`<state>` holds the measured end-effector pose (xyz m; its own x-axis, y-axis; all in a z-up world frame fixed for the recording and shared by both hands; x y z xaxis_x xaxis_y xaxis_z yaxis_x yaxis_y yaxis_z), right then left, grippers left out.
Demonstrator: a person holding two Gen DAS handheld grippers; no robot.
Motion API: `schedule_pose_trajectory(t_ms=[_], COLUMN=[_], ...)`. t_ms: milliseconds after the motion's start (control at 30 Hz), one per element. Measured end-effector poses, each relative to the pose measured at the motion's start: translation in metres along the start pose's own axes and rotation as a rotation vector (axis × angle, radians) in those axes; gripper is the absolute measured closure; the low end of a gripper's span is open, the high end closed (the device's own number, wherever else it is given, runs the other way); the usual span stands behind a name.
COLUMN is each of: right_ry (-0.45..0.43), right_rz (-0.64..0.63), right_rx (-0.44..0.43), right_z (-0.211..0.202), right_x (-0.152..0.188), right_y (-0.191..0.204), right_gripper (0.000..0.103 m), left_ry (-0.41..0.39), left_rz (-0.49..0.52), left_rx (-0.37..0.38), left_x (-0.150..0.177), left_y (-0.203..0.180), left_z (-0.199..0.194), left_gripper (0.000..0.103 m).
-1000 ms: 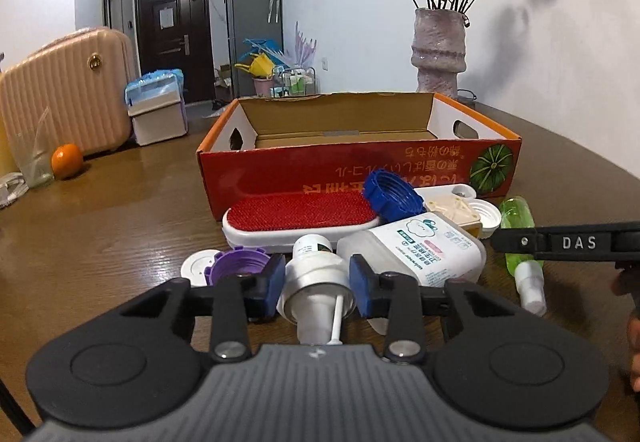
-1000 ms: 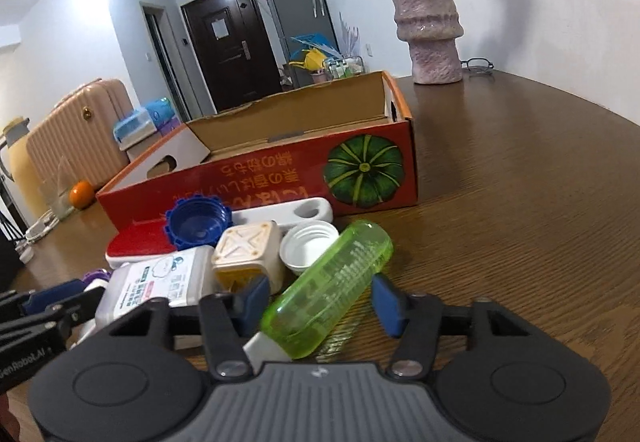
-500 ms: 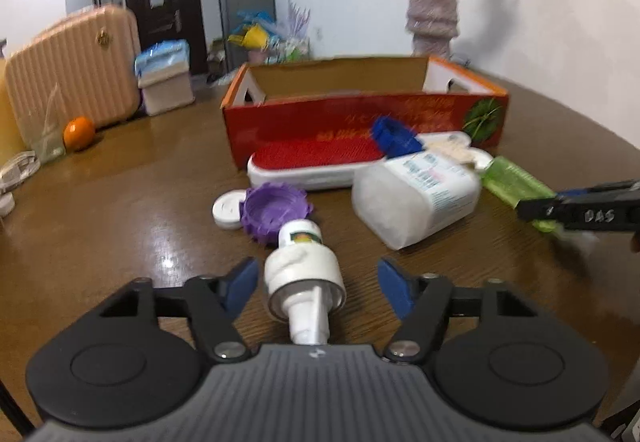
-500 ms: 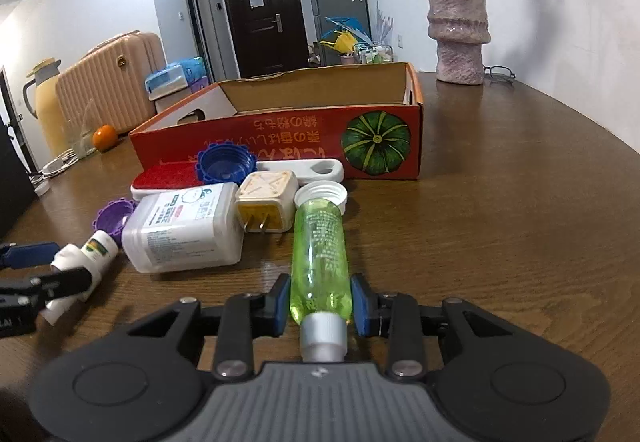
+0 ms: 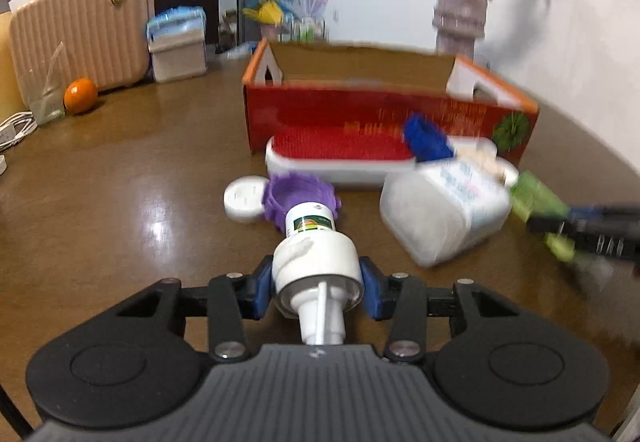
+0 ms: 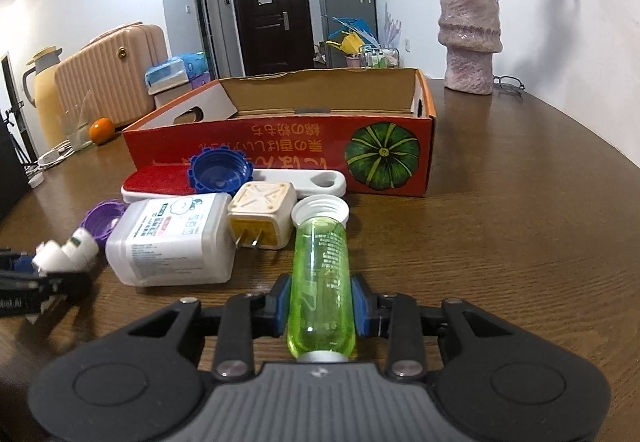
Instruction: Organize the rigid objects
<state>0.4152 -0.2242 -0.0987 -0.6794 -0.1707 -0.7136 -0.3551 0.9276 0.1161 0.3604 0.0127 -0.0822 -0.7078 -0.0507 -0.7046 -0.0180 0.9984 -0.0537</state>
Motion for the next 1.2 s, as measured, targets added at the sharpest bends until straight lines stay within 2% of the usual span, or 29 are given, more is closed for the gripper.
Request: schedule_pose_trajectory(t_ms=[167, 267, 367, 467, 533, 567, 700, 767, 833, 900, 933, 967, 1033, 1100, 1200], right_ry=[-0.01, -0.016, -0.021, -0.019, -0.02, -0.021, -0.021, -0.021, -0.022, -0.026, -0.038, -0.052, -0.094, -0.147, -0.2], right_rz=[-0.033, -0.026, -0.016, -0.015, -0.017, -0.016, -0.017, -0.016, -0.013, -0.011, -0.011, -0.012, -0.011, -0.02, -0.046], right_rx=[-0.029, -0.034, -0.039, -0.035, -0.035, -0.036, -0.034, -0.036, -0.036, -0.033, -0.032, -0.033, -0.015, 0.017, -0.029], right_z=[-0.001, -0.002, -0.003, -0.004, -0.005, -0.005, -0.004, -0.004, -0.005, -0.006, -0.008, -0.011, -0.018, -0.028, -0.043], right_x=[0.002, 0.003, 0.003, 0.004, 0.005, 0.005, 0.004, 0.004, 0.005, 0.005, 0.005, 0.003, -0.004, -0.013, -0.026], right_y=[0.01, 0.01, 0.008, 0.008, 0.008, 0.008, 0.009, 0.009, 0.009, 0.009, 0.009, 0.009, 0.009, 0.01, 0.025], right_gripper=[0.073, 0.073, 0.073, 0.073, 0.073, 0.073, 0.073, 0.073, 0.073, 0.073, 0.073, 0.073, 0.073, 0.069, 0.069], left_ry=[-0.193, -0.348, -0.371, -0.369, -0.422, -0.429, -0.331, -0.284, -0.254, -0.264, -0.258, -0.229, -0.126, -0.065, -0.057], left_rz=[-0.067, -0.091, -0.054, -0.08, -0.053, -0.042, -0.056, -0.067, -0.077, -0.057, -0.04, -0.01, 0.04, 0.065, 0.074], left_rx=[0.031, 0.032, -0.013, 0.017, 0.013, -0.015, -0.018, -0.01, 0.027, 0.047, 0.044, 0.042, 0.045, 0.047, 0.033], left_x=[-0.03, -0.047, -0.06, -0.067, -0.073, -0.074, -0.072, -0.067, -0.059, -0.048, -0.042, -0.033, -0.01, 0.006, 0.011], left_y=[0.003, 0.006, 0.002, 0.001, -0.002, -0.001, 0.005, 0.009, 0.009, 0.006, 0.004, -0.001, -0.009, -0.011, -0.006], left_z=[-0.02, -0.035, -0.034, -0.035, -0.04, -0.039, -0.022, -0.014, -0.018, -0.032, -0.035, -0.034, -0.024, -0.013, -0.009], left_gripper=[0.058, 0.058, 0.058, 0.058, 0.052, 0.055, 0.072, 0.075, 0.065, 0.019, 0.014, 0.016, 0.03, 0.046, 0.053])
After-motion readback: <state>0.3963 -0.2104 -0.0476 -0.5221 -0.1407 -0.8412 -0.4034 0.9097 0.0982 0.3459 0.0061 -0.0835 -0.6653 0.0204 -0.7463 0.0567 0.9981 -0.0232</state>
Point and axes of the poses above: each gripper's, at about its wrist camera, not at the fingertips, and z roughly the way its jaws point, y to its left, x to its underside, the point moved 10 cm from there along z, roughly the way its jaws point, and after that the axes turned 7 degrees about y, right-handed, at the moved point
